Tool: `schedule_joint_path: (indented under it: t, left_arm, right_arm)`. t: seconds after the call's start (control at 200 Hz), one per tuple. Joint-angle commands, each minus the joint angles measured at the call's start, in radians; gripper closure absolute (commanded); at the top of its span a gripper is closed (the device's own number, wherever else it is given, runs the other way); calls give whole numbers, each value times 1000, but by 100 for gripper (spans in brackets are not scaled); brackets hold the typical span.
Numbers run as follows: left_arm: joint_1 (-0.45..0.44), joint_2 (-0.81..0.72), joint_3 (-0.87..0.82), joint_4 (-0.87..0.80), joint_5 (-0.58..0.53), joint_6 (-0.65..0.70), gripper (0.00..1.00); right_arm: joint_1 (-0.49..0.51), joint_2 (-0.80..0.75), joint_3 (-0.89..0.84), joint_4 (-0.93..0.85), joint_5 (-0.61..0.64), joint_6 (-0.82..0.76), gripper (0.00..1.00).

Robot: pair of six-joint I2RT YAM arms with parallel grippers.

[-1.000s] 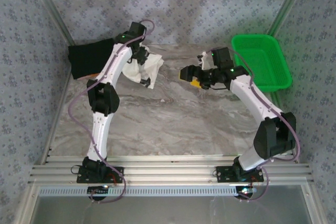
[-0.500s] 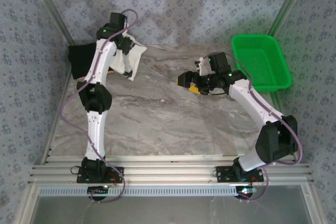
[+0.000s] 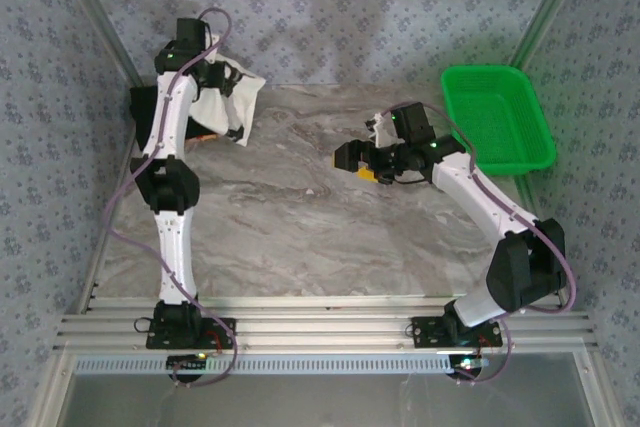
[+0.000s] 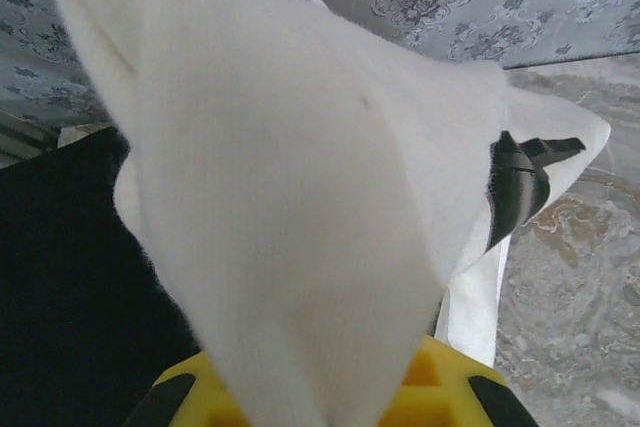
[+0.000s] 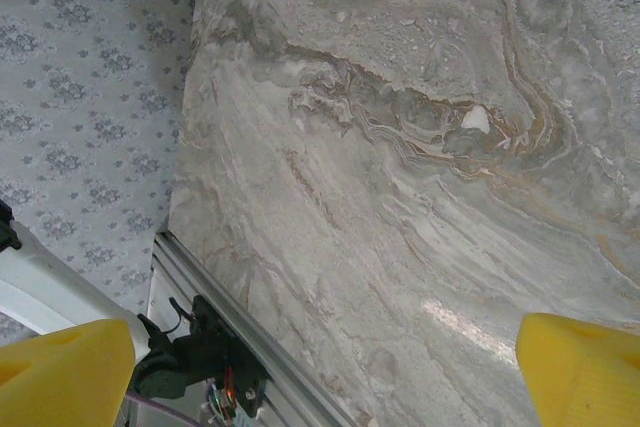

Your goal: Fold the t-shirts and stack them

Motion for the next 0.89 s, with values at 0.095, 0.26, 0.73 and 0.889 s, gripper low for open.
schedule_joint_path:
  t: [0.095,0.26,0.73,0.889]
  left_arm:
    - [61,-99,34,65,107,-58,100]
    - [107,-122,15,75,163,-93,100]
    - [271,-51,-114,110,279,-181,100]
    - [334,37,-116,124,243,-287,43]
  right_arm:
    - [14,31,16,-6,19,21,0]
    - [26,48,27,7,24,36,0]
    - [76,78,67,-26,58,54,0]
    - [101,71,79,-42,72,60,0]
